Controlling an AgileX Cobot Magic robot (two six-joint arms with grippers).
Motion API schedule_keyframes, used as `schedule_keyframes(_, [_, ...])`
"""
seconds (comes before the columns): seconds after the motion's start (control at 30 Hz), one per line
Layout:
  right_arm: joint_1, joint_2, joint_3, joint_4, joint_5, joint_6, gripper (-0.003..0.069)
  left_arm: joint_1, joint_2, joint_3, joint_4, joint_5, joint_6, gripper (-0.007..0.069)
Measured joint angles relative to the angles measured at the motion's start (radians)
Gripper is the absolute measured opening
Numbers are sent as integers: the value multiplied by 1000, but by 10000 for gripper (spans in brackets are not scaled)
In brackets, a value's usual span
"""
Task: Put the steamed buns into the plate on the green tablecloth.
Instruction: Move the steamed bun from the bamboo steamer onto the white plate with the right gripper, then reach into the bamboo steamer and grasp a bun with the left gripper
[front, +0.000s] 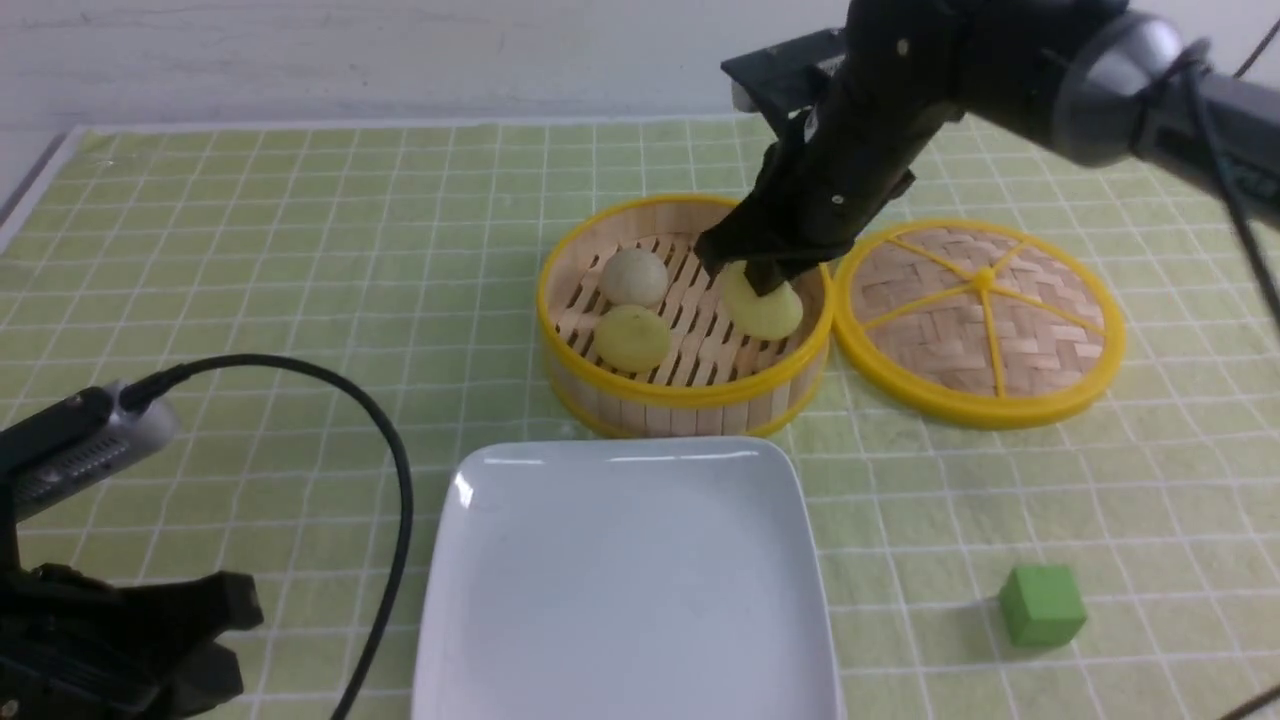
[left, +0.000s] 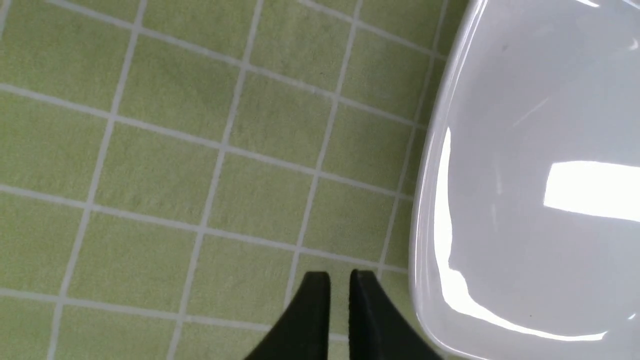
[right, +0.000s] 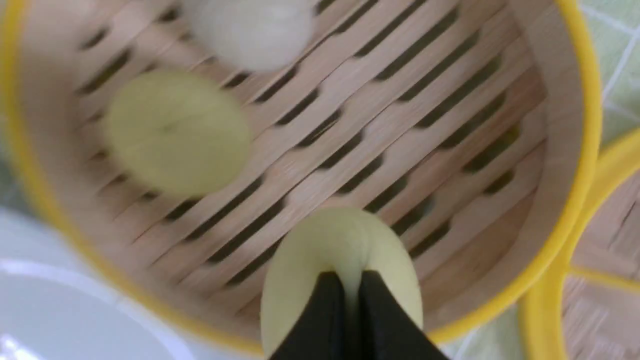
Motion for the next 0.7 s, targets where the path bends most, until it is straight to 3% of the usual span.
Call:
schedule_keyframes(0.1, [91,-118,215,14,-27,100,21,0,0,0,0,-4,0,97])
schedule_keyframes(0.27, [171,-101,463,11,-255,179,82,0,0,0,0,-21,12,106])
schedule_keyframes(0.4, [182,-69,489,11,-322,195,233,0,0,0,0,-27,41,108])
schedule_keyframes(0.47, [179,-79,417,7,-232,194,377,0,0,0,0,-29,45,108])
schedule_keyframes(0.53, [175,-102,345,0,-112,174,428,0,0,0,0,-39,45,110])
schedule_keyframes(0.6, [174,-136,302,-9,-29,158,427,0,0,0,-2,-51,45,109])
schedule_keyframes(0.63, [174,-191,261,-11,82,140,361,0,2,-2,-3,-67,46,111])
schedule_keyframes(0.7, [174,-233,256,-11,122,139,296,0,9,-9,-3,-66,50,109])
